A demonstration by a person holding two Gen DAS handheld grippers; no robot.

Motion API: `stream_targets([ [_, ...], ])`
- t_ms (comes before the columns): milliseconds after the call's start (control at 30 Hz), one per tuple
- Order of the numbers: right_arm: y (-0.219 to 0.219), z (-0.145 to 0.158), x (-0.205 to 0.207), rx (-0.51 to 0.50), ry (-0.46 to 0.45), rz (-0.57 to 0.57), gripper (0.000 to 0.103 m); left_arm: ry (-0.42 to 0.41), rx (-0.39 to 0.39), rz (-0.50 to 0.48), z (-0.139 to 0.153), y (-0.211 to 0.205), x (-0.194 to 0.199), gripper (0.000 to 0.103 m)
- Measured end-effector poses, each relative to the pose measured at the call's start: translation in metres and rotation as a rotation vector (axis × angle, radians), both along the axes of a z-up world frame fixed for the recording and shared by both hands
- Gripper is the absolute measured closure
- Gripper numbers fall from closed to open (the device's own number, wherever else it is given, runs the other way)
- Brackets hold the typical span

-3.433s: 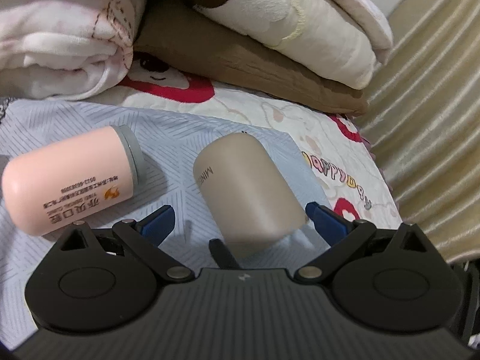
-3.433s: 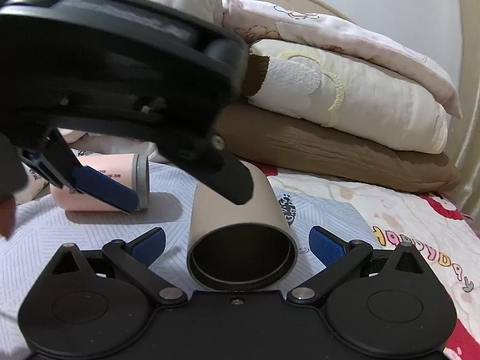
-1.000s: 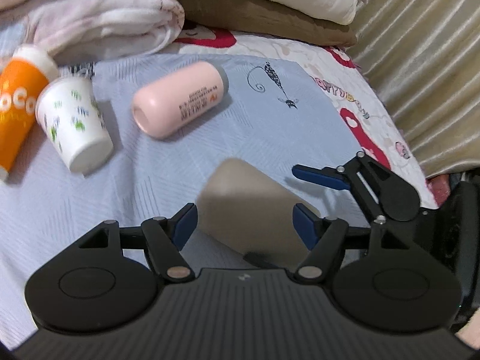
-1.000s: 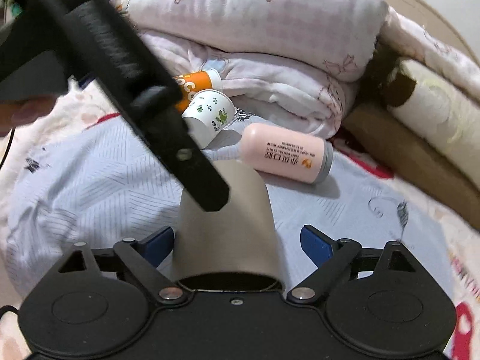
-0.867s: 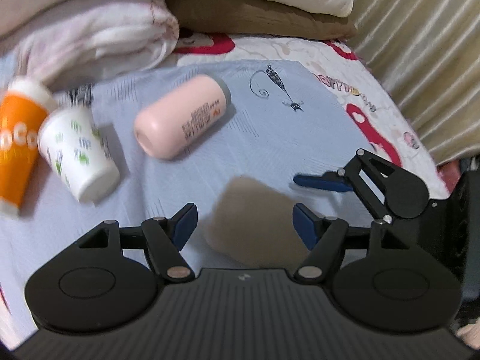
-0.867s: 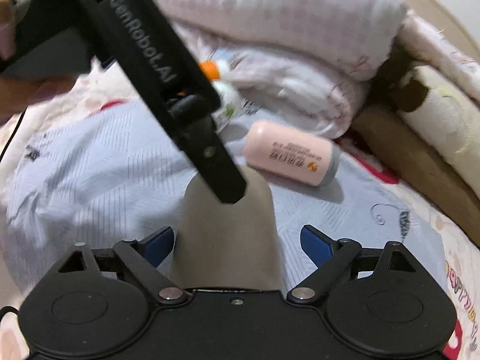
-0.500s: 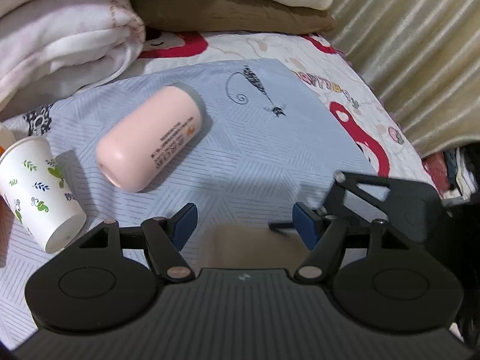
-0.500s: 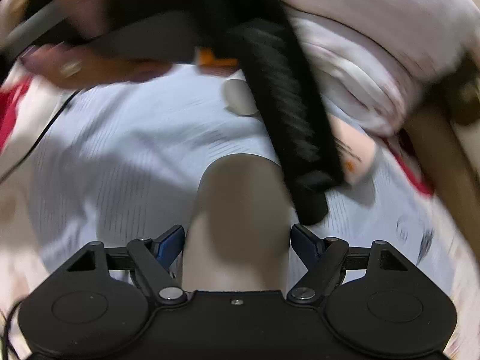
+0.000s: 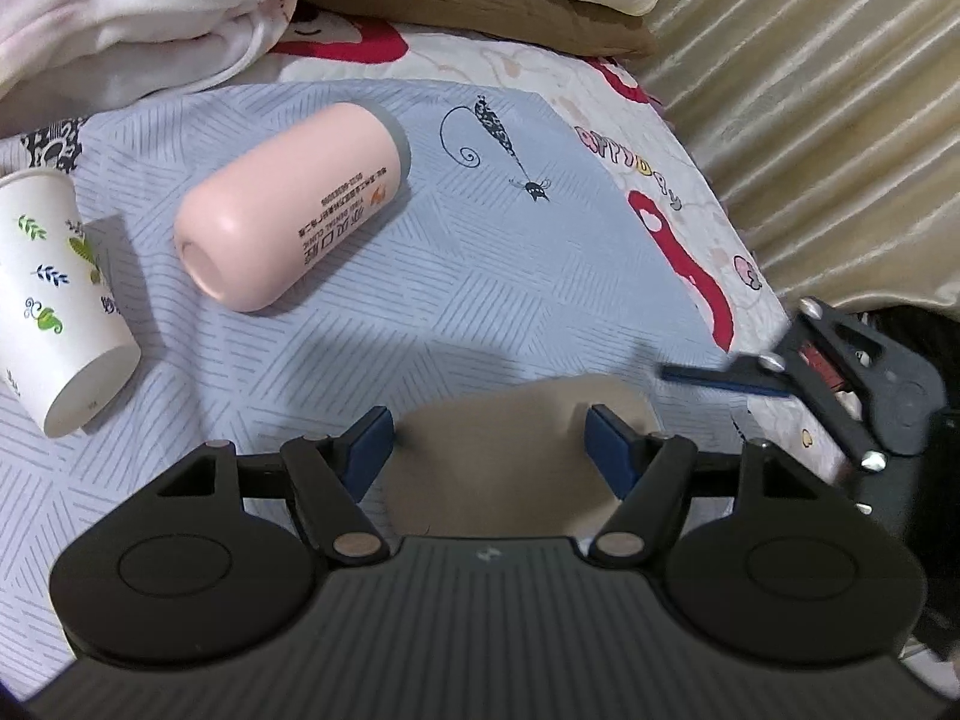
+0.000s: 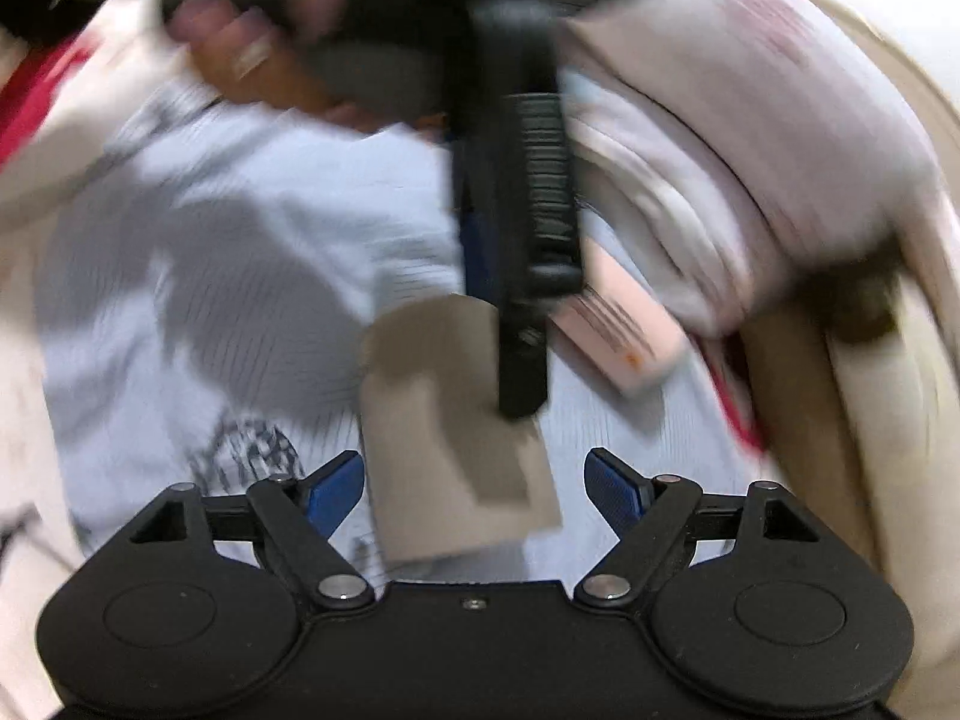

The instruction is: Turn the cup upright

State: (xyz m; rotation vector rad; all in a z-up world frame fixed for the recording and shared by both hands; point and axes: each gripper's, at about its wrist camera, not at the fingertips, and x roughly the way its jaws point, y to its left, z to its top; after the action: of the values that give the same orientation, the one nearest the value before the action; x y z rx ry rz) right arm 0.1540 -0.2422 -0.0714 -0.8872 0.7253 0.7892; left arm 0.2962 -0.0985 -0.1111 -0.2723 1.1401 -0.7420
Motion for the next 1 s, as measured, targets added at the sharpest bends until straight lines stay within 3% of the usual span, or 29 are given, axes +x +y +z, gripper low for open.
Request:
stream_targets([
  [133,-0.023,0.022,-0.009,0.246,0.150,-0.275,0.019,-0.001,0.006,0.011,0.001,-0.001,0.003,0.034],
  [267,-0.048,0.008,-0.003,0.490,0.509,-0.580,0.019,-0.012,0.015,0.010,0.003,-0.004,0.007,0.034],
  [367,-0.052,-0.014,0.002,0.655,0.667,-0.684,0.019,-0.019,0.025,-0.006,0.003,-0.011,0.006,0.033],
  [567,-0.055,-0.046,0.019,0.850,0.786,-0.855,0.019,0.032,0.005,0.021,0.001,-0.006,0.009,0.037],
  [700,-0.054,-0.050,0.021,0.909,0.763,-0.877,0.018,0.057,0.031,0.011,0.001,-0.006,0.005,0.036],
  [1000,-0.089,-0.047,0.024,0.973,0.685,-0.976,0.017,0.209,-0.022,0.029,-0.011,-0.008,0.003,0.036],
])
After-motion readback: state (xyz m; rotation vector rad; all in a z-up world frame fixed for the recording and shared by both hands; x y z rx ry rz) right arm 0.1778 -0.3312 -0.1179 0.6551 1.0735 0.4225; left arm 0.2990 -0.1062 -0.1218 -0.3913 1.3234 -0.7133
